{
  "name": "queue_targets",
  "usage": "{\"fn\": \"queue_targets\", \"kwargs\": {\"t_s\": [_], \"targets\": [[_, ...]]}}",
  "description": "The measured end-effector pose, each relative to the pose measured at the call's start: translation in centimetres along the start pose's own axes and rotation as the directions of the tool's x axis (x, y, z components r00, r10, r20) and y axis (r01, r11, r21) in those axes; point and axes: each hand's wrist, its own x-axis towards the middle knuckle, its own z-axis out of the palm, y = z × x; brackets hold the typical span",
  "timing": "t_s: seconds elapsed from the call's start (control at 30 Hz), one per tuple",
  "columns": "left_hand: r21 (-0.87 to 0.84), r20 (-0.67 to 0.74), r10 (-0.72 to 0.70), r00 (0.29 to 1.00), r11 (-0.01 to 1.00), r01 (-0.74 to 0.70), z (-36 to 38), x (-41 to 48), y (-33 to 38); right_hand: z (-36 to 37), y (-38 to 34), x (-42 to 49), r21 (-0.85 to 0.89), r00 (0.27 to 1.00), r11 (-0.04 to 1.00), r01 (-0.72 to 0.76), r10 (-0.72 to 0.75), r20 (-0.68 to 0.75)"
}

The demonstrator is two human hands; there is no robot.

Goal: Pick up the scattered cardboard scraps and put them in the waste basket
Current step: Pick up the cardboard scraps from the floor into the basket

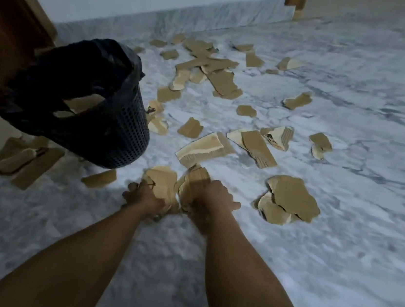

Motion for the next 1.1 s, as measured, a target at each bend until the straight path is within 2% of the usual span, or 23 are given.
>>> {"fn": "queue_targets", "kwargs": {"t_s": [0.07,0.13,0.23,0.27,0.33,0.37,0.47,0.63,0.7,0.77,0.87,1.0,1.1], "targets": [[0.001,0.046,-0.013,0.999,1.0,0.013,-0.3,-0.3,0.2,0.4,-0.3,-0.4,-0.03,0.999,0.999,0.028,-0.027,0.017],[-0.024,0.078,-0.051,0.996,0.998,0.053,-0.2,1.7,-0.1,-0.5,-0.5,-0.4,0.017,0.998,0.999,0.03,-0.031,0.057],[-0.137,0.252,-0.073,0.965,0.984,0.11,1.4,7.4,-1.6,-4.6,0.8,0.1,0.057,0.998,0.998,0.004,-0.007,0.067],[-0.172,0.278,-0.025,0.96,0.982,0.075,2.0,9.4,-1.7,-6.5,1.8,0.5,0.074,0.999,0.997,-0.022,0.02,0.035],[-0.156,0.246,0.035,0.969,0.988,0.004,1.0,8.1,-0.3,-10.0,4.4,1.7,0.093,0.992,0.99,-0.103,0.109,-0.057],[-0.144,0.236,0.113,0.965,0.986,-0.08,-1.0,4.4,1.5,-11.4,5.8,2.1,0.1,0.98,0.981,-0.165,0.174,-0.094],[-0.279,0.328,0.257,0.909,0.946,-0.167,-3.4,-0.7,5.7,-13.2,9.7,2.4,0.138,0.933,0.943,-0.303,0.323,-0.157],[-0.415,0.387,0.404,0.829,0.879,-0.234,-1.6,-2.8,9.6,-10.4,9.7,1.3,0.116,0.949,0.957,-0.266,0.282,-0.144],[-0.428,0.439,0.387,0.811,0.884,-0.19,-1.1,-2.7,9.1,-8.5,8.9,0.6,0.003,0.961,0.975,-0.222,0.22,-0.17],[-0.425,0.436,0.367,0.822,0.889,-0.172,-1.4,-2.4,7.5,-7.0,8.3,0.3,-0.111,0.976,0.985,-0.131,0.109,-0.187],[-0.422,0.438,0.34,0.832,0.895,-0.143,-1.9,-0.2,4.9,-6.1,7.8,0.6,-0.167,0.989,0.985,-0.034,0.009,-0.147],[-0.43,0.462,0.309,0.831,0.898,-0.095,0.7,5.6,1.3,-6.2,7.1,1.5,-0.032,0.97,0.994,-0.109,0.099,-0.223],[-0.442,0.458,0.311,0.833,0.892,-0.09,-0.2,4.0,0.9,-6.6,7.5,1.9,0.002,0.95,0.975,-0.221,0.216,-0.224]]}}
